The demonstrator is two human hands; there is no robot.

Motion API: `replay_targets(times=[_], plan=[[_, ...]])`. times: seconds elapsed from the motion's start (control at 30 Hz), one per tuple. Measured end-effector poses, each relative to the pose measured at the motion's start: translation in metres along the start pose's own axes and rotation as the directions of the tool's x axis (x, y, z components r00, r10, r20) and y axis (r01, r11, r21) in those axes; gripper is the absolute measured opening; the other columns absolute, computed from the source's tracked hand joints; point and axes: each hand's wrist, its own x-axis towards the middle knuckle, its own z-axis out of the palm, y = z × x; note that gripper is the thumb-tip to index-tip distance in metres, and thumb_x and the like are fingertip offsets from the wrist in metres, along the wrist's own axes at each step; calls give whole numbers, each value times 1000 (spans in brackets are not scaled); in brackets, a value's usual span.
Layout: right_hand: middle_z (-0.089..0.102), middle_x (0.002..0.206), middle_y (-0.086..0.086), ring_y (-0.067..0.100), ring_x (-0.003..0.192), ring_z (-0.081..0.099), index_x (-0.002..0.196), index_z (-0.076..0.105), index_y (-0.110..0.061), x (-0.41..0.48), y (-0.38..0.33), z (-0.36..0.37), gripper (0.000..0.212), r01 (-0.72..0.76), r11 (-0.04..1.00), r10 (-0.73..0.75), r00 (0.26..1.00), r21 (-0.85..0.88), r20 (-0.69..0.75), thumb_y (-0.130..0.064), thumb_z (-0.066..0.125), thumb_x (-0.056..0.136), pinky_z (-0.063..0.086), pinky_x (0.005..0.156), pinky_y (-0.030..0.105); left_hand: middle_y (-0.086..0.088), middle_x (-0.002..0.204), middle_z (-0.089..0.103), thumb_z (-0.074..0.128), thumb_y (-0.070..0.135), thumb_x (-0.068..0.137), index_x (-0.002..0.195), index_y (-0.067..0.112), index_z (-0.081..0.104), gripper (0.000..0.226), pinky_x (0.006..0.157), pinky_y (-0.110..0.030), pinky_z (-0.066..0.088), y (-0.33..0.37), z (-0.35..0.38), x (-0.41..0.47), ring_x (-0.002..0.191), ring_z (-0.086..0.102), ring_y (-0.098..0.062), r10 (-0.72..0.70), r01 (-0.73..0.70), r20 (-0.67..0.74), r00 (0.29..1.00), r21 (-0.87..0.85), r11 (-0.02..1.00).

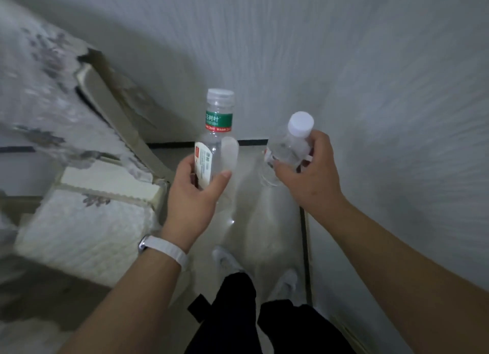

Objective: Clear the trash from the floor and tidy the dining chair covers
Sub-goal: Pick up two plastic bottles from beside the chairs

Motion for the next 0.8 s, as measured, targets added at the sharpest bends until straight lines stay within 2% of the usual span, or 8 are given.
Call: replay_targets(times=[0.17, 0.27, 0.33, 0.43, 0.57, 0.67, 0.73, 0.8], plan=[[53, 104, -22, 2, 95, 58, 97, 39, -49, 13, -74, 4, 52, 98, 994, -95, 994, -50, 59, -35, 82, 72, 56, 83, 33, 15, 102, 64, 76, 27, 84, 122, 27, 53, 44, 68, -8, 48, 33, -57, -9, 81, 61, 9, 18, -24, -92, 996, -66, 998], [54, 102, -22, 1, 95, 59, 95, 39, -50, 25, -116, 9, 52, 157, 986, -153, 986, -56, 65, -37, 82, 71, 57, 83, 38, 18, 106, 64, 76, 28, 83, 122, 31, 51, 46, 78, -17, 53, 52, -86, -2, 93, 63, 2, 34, -45, -115, 993, -93, 995], [55, 99, -23, 0, 94, 59, 95, 39, -50, 34, -146, 14, 51, 207, 977, -204, 977, -58, 54, -36, 82, 71, 57, 83, 38, 14, 107, 66, 76, 28, 83, 122, 29, 53, 46, 79, -22, 54, 68, -104, 5, 94, 66, -3, 59, -79, -155, 986, -126, 989], [53, 97, -23, -9, 92, 56, 95, 39, -46, 45, -194, 22, 52, 263, 965, -262, 963, -6, 60, -30, 83, 73, 55, 84, 29, 10, 103, 67, 74, 25, 86, 123, 23, 55, 42, 70, -12, 52, 95, -131, 11, 85, 66, 4, 84, -123, -198, 977, -191, 974], [51, 100, -23, -20, 87, 52, 105, 40, -38, 53, -239, 34, 51, 299, 953, -302, 950, 46, 80, -28, 81, 76, 47, 77, 17, 11, 98, 67, 73, 22, 88, 116, 20, 58, 32, 67, -10, 50, 125, -161, 13, 79, 64, 7, 115, -179, -255, 960, -243, 953], [53, 98, -20, -8, 87, 57, 110, 41, -31, 60, -255, 47, 53, 309, 949, -314, 941, 60, 123, -30, 81, 75, 48, 75, 20, 19, 90, 66, 73, 23, 87, 114, 23, 59, 30, 67, -11, 50, 133, -176, 14, 80, 64, 8, 106, -189, -304, 947, -260, 947], [55, 98, -18, -1, 88, 59, 105, 42, -36, 68, -260, 58, 50, 319, 945, -327, 929, 72, 175, -29, 81, 75, 49, 74, 23, 24, 84, 65, 73, 25, 87, 108, 30, 59, 25, 71, -19, 52, 132, -184, 14, 78, 64, 5, 86, -180, -345, 935, -248, 952], [59, 99, -17, 2, 88, 61, 99, 43, -42, 81, -264, 71, 47, 327, 940, -342, 907, 99, 246, -29, 81, 75, 51, 73, 23, 26, 86, 64, 72, 28, 87, 106, 35, 58, 25, 76, -22, 53, 129, -190, 17, 81, 64, 2, 44, -153, -394, 918, -249, 956]])
